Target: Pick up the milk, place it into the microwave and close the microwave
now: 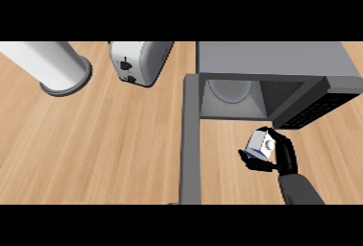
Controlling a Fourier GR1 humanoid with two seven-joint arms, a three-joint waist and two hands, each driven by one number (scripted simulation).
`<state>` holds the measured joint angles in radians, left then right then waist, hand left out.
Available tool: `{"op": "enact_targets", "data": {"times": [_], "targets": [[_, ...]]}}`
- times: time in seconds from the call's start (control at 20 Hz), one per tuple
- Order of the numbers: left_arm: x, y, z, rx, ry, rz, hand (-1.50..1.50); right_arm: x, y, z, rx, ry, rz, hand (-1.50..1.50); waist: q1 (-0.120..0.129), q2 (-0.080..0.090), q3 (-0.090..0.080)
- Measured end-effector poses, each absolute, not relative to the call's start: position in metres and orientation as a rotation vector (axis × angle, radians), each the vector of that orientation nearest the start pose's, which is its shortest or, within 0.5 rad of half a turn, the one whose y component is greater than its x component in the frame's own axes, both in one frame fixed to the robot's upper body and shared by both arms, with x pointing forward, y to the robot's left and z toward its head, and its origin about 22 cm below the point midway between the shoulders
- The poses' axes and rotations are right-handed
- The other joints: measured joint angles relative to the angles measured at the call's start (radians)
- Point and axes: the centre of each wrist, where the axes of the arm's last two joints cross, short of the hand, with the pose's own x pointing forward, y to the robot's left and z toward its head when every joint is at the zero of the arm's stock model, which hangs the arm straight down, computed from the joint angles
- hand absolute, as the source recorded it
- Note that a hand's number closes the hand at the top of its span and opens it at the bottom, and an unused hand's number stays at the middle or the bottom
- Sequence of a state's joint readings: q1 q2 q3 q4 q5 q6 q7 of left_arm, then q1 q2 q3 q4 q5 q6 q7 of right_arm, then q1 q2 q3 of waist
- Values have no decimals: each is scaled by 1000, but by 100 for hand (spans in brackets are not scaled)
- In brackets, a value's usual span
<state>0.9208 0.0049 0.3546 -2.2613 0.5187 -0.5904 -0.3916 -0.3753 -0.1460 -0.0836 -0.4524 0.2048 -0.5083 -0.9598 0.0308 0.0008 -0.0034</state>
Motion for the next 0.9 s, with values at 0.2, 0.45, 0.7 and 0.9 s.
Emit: {"op": "enact_targets", "data": {"times": [0.2, 0.45, 0.7, 0.9], "targets": [[3, 335, 70, -43, -1981, 146, -150, 282, -274, -133, -510, -1845, 458, 150, 2, 3, 3], [3, 332, 72, -43, -1972, 163, -150, 297, -263, -123, -336, -1909, 485, 150, -9, 2, 4], [1, 337, 72, -29, -1973, 165, -150, 315, -247, -102, -233, -1981, 520, 150, -22, -3, 3], [-4, 342, 74, -12, -1963, 172, -150, 324, -220, -82, -251, -2023, 525, 150, -30, -7, 3]]}}
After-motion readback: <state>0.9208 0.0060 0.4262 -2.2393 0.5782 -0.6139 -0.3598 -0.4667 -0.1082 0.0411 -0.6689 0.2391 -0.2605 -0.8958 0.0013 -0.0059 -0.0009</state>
